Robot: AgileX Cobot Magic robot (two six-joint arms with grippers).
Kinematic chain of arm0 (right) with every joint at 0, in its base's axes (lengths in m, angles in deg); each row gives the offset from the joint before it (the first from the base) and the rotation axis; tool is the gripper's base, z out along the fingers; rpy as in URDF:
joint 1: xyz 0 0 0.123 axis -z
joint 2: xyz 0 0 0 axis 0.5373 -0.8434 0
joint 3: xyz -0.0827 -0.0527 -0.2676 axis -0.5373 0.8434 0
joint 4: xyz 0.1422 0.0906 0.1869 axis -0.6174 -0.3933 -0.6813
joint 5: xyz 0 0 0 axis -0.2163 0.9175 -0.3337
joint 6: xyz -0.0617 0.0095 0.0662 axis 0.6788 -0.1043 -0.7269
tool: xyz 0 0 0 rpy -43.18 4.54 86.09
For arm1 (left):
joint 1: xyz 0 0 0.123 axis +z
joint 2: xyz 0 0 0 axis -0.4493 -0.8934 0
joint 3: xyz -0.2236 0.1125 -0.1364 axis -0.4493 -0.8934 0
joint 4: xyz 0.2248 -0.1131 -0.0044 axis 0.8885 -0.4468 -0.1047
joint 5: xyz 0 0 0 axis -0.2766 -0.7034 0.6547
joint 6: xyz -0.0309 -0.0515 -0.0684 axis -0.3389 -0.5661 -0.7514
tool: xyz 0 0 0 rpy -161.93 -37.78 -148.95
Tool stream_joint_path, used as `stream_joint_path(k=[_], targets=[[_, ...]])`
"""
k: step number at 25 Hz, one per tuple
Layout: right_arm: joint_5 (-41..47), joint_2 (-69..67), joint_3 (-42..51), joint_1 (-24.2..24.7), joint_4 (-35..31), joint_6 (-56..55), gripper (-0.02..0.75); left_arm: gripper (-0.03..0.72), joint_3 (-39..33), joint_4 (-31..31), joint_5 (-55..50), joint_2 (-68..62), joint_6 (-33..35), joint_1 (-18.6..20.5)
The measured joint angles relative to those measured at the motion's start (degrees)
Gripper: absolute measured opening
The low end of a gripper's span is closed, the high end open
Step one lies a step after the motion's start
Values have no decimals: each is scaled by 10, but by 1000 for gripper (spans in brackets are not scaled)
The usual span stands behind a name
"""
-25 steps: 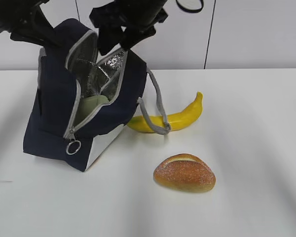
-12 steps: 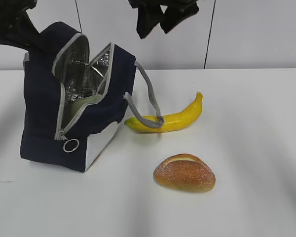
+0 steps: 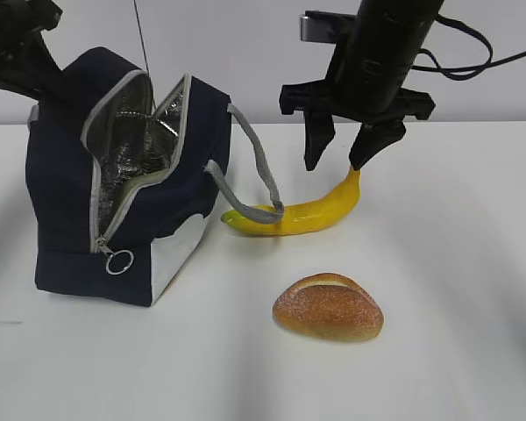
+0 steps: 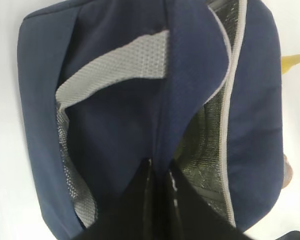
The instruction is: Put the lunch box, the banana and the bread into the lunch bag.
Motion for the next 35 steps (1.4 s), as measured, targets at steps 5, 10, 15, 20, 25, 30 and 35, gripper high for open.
stream_joint_path(k=[5, 10, 15, 20, 25, 30, 35], targets=[[-5, -2, 2, 0, 16, -106, 461, -15, 0, 1, 0, 0, 0, 0], [-27, -31, 2, 0, 17, -190, 425, -15, 0, 2, 0, 0, 0, 0], [-73, -71, 2, 0, -9, -284, 428, -15, 0, 3, 0, 0, 0, 0], [-127, -102, 3, 0, -29, -322, 520, -15, 0, 3, 0, 0, 0, 0], [-133, -122, 3, 0, -12, -390, 565, -15, 0, 3, 0, 0, 0, 0], [-153, -132, 4, 0, 36, -446, 568, -15, 0, 3, 0, 0, 0, 0], [-178, -149, 4, 0, 53, -482, 571, -15, 0, 3, 0, 0, 0, 0]])
